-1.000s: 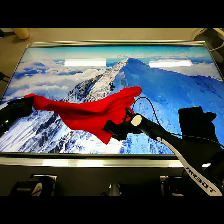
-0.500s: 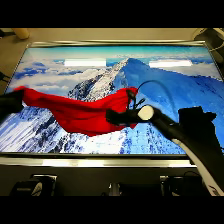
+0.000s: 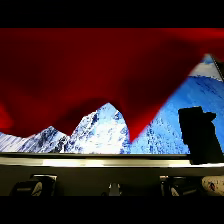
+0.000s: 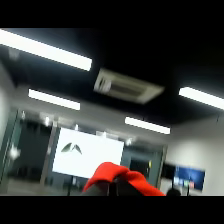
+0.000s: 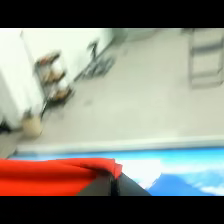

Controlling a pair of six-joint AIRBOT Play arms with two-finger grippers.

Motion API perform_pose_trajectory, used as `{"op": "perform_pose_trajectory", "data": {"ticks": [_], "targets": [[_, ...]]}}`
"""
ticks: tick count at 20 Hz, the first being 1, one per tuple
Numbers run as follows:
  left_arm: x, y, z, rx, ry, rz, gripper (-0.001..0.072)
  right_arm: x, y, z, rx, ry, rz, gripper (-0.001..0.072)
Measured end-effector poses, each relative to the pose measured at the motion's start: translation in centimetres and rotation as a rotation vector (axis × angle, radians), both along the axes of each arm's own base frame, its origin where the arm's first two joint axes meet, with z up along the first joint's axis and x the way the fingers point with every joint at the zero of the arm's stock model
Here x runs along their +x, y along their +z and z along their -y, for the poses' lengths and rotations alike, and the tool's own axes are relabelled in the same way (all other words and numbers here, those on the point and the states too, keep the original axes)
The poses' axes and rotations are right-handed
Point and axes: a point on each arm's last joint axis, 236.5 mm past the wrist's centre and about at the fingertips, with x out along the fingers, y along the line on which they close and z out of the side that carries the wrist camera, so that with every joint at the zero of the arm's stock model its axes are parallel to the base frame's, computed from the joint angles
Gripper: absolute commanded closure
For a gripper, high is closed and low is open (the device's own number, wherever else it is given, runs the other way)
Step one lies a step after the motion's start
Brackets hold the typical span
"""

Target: Fold the shirts.

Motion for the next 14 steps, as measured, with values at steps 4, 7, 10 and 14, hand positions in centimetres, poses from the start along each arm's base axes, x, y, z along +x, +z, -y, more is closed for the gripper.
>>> {"op": "perform_pose_trajectory", "data": {"ticks": [4,7,10,14], "targets": [[-2.0,3.0,-0.4,-0.005,0.02,0.094,0.0686,-2.4,-0.8,2.5,-0.02,-0.082,-0.055,0.0693],[1.2,2.5,-0.7,0.003,0.031,0.047,0.0686,-0.5,-4.0,3.0,-0.054,-0.117,-0.192,0.0693],[9.3,-1.7,-0.8,0.046,0.04,-0.142,0.0685,4.4,-10.0,3.7,-0.115,-0.178,-0.424,0.0691],[22.9,-12.7,-1.1,0.082,0.026,-0.479,0.0684,14.2,-20.6,3.5,-0.176,-0.235,-0.71,0.069]]}}
